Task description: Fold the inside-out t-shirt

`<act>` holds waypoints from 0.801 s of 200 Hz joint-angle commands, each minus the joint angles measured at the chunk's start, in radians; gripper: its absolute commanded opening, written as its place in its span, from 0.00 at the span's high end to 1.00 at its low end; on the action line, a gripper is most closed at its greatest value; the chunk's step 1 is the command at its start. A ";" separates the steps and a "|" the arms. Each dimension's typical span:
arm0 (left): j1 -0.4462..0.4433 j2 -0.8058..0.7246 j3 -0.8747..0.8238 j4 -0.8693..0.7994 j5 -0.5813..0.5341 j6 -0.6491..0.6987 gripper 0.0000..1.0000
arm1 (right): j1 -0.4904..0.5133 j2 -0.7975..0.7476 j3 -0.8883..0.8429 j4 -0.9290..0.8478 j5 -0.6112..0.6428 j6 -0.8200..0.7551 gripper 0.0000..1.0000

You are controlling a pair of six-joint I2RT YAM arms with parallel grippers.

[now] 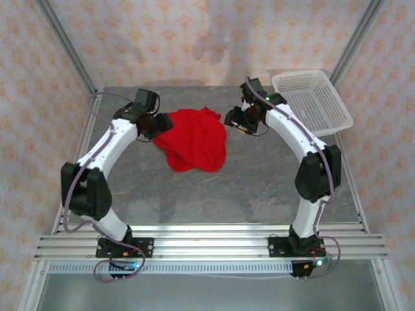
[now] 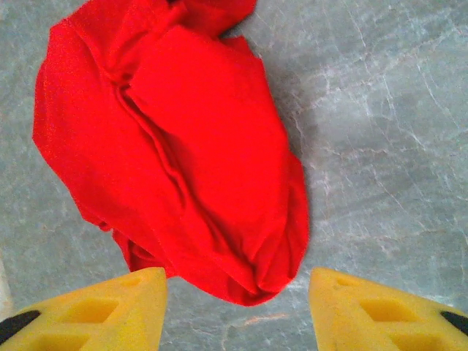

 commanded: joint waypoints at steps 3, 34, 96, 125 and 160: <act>-0.039 0.033 0.028 0.022 0.097 -0.061 0.44 | 0.005 0.020 -0.077 0.150 0.018 0.033 0.45; -0.114 0.165 0.152 0.032 0.170 -0.065 0.40 | 0.006 0.107 -0.044 0.161 -0.035 0.055 0.46; -0.224 0.471 0.391 -0.036 -0.035 -0.046 0.47 | 0.006 0.082 -0.093 0.185 -0.014 0.101 0.46; -0.218 0.491 0.466 -0.107 -0.045 0.007 1.00 | 0.005 0.078 -0.080 0.200 0.026 0.108 0.46; -0.206 0.360 0.459 -0.141 0.045 0.140 1.00 | 0.022 0.160 -0.015 0.252 -0.006 0.105 0.45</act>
